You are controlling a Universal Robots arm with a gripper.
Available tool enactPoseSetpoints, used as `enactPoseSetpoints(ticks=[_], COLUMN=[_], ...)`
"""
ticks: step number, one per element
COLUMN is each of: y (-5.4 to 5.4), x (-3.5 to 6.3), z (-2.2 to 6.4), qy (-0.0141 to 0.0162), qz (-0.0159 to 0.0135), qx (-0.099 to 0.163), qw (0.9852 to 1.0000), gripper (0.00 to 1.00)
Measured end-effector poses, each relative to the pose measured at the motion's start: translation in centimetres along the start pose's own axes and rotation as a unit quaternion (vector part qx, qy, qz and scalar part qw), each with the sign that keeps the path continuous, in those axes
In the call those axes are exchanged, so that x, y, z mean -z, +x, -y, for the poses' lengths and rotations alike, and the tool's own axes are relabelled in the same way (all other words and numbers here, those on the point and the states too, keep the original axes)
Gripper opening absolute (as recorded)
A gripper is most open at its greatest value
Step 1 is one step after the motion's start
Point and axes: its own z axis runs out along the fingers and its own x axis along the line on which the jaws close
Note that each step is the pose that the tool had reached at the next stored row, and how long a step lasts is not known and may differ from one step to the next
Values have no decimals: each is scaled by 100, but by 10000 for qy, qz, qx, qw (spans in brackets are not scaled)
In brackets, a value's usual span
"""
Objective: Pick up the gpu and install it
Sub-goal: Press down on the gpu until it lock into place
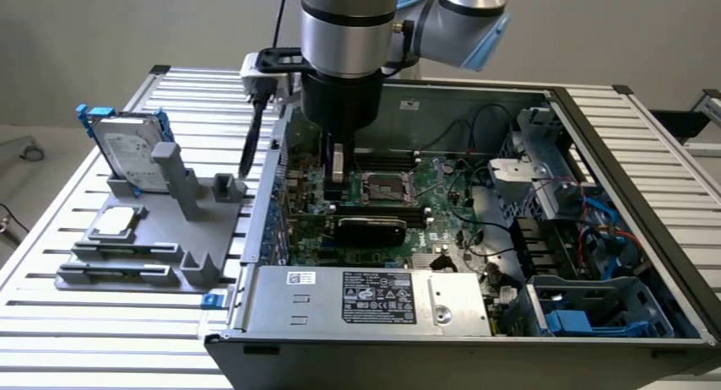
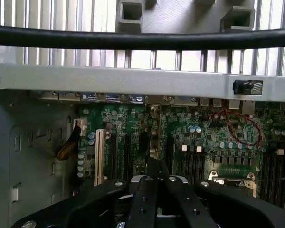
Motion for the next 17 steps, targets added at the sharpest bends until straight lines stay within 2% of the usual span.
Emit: enactPoseSetpoints(ticks=[5,8,10,17], y=[4,7,9,9], x=[16,30,37,54], z=[113,183,192,193], qy=[85,123,126,126], qz=[7,14,26,26], qx=[14,22,23,23], qw=[10000,9999,9999,9999], gripper=[11,11,11,11])
